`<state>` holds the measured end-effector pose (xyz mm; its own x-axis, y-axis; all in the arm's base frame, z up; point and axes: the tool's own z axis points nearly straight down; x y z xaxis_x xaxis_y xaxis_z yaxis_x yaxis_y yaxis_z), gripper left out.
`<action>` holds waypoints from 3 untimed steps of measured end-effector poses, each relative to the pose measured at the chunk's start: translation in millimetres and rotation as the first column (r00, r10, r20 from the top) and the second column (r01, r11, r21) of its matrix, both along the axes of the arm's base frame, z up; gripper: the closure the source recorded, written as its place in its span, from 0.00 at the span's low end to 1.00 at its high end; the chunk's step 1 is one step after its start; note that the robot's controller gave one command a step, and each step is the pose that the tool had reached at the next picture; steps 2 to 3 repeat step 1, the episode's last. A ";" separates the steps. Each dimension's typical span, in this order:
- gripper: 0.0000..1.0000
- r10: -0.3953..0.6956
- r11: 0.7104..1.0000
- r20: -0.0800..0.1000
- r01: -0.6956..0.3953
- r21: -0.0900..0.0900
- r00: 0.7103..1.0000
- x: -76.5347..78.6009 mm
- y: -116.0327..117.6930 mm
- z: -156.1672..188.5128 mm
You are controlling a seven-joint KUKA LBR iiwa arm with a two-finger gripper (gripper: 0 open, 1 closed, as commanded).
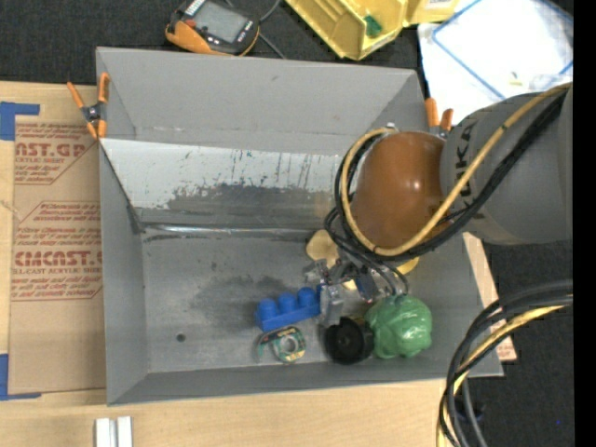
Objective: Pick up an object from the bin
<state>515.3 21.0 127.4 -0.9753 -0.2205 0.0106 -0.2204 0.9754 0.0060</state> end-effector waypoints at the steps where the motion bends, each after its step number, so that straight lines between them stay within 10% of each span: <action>1: 1.00 0.000 1.000 0.002 0.000 0.000 1.000 0.6 0.4 37.9; 3: 1.00 0.000 1.000 0.002 0.000 0.000 1.000 0.6 0.4 37.9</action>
Offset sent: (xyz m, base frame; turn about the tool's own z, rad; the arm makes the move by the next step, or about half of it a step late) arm 0.0009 0.0002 0.0329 0.0004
